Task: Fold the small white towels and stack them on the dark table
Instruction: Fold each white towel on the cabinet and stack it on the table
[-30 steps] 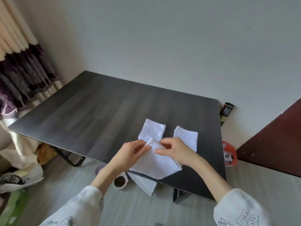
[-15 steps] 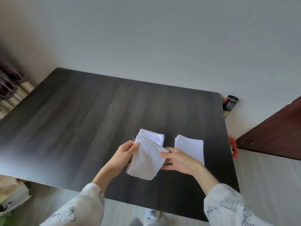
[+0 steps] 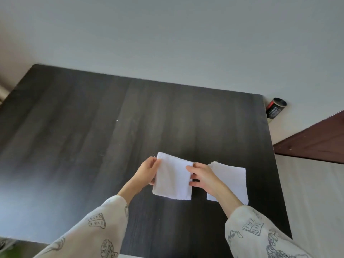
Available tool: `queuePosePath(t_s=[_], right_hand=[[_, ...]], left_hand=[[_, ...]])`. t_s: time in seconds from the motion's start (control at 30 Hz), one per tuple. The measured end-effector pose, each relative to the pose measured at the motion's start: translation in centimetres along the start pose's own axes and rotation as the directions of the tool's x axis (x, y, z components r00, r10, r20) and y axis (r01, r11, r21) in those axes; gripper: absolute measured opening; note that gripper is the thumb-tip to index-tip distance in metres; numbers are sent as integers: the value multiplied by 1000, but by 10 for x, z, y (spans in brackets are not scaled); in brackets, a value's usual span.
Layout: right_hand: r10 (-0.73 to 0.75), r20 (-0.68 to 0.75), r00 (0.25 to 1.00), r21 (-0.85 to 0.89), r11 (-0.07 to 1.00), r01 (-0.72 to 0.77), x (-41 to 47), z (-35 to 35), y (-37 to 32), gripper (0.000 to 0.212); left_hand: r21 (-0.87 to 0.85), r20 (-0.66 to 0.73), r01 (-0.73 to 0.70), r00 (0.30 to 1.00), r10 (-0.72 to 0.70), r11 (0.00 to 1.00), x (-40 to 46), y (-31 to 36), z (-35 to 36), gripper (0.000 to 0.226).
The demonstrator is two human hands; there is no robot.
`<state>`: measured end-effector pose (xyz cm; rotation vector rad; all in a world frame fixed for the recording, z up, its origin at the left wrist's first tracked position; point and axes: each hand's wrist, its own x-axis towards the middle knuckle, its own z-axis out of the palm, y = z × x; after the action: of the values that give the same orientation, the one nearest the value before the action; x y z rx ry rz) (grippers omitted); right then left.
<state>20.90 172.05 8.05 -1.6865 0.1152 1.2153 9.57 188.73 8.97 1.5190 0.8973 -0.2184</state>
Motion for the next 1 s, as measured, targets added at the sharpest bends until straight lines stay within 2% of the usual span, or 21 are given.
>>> queuePosePath(t_s=[0.13,0.37,0.67,0.8,1.0], right_hand=[[-1,-151,988,-81,997,-11,19,6,-6,18],[-5,-287,958,-145,989,-39,36,12,-5,9],[29,-309,951,-105,992,-64,26,7,6,8],[61,-324,944,-86,992,-93,28,6,14,7],[30,-365,931,-101,992,-72,33,11,17,10]], left_hand=[[22,33,38,999,-39,999,19,-1,-2,23],[105,37,90,995,-95,990,36,-10,-1,24],[269,119,34,991,-68,963,36,-13,9,25],[313,82,45,994,-74,949,38,-18,12,27],[347,38,16,999,-32,938,44,-22,10,31]])
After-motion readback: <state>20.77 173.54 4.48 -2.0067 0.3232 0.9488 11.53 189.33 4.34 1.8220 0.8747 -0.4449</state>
